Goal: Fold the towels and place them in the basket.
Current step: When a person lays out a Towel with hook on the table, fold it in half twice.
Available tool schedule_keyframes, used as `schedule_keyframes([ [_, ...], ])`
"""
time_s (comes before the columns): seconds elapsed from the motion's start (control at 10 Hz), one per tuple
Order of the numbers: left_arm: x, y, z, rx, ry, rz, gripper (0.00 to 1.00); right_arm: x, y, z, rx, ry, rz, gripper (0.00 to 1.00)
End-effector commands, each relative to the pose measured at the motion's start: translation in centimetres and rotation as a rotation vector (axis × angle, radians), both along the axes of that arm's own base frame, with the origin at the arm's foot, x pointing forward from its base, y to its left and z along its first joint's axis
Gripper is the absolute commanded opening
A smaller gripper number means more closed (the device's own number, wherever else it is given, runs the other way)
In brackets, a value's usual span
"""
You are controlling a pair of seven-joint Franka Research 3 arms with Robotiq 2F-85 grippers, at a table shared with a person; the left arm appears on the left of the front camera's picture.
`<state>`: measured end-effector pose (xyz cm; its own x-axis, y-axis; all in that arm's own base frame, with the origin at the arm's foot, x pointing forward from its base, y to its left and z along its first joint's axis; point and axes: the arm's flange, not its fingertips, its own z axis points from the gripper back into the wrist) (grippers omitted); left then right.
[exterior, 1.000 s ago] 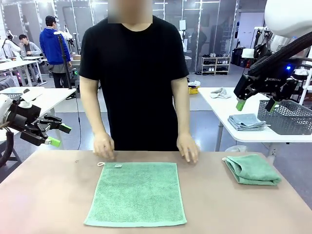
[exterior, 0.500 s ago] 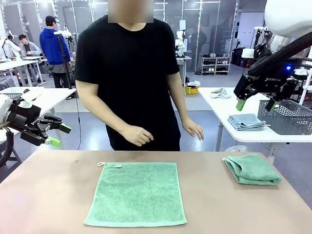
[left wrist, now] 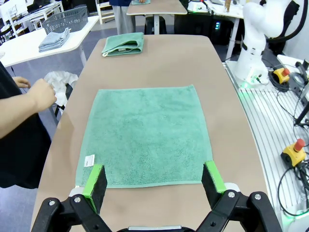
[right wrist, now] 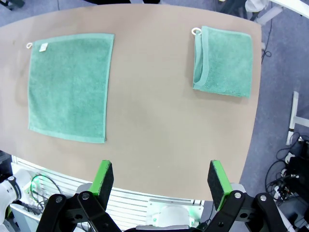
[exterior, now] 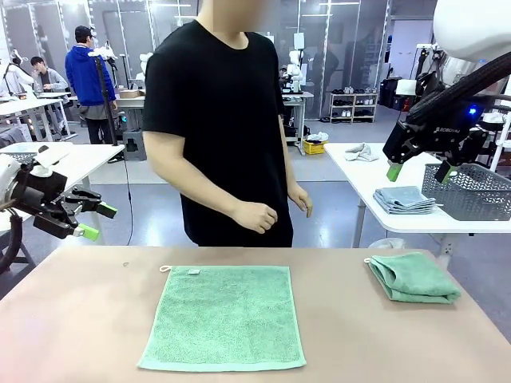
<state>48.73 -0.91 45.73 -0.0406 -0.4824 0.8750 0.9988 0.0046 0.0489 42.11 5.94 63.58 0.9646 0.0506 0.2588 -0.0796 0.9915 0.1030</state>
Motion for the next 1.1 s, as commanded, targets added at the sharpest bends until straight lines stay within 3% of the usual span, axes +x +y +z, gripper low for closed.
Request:
schedule_keyframes([
  [0.0, -0.6, -0.8, 1.5, 0.043, -0.015, 0.023, 1.00, 0.0, 1.1, 0.4, -0.034, -0.012, 0.084, 0.98],
  [0.2, -2.5, -4.1, 5.2, 0.197, -0.053, 0.062, 1.00, 0.1, 4.5, 1.3, -0.088, -0.053, 0.291, 0.98],
  [0.4, -4.2, -9.6, 7.0, 0.347, -0.074, 0.111, 1.00, -0.2, 9.4, 0.6, -0.138, -0.084, 0.584, 0.98],
  [0.7, -5.9, -16.2, 6.4, 0.559, -0.061, 0.169, 1.00, -2.7, 15.3, -3.1, -0.167, -0.123, 1.067, 0.98],
  [1.0, -6.7, -19.2, 4.4, 0.709, -0.069, 0.212, 1.00, -3.7, 19.0, -7.9, -0.224, -0.057, 1.333, 0.98],
])
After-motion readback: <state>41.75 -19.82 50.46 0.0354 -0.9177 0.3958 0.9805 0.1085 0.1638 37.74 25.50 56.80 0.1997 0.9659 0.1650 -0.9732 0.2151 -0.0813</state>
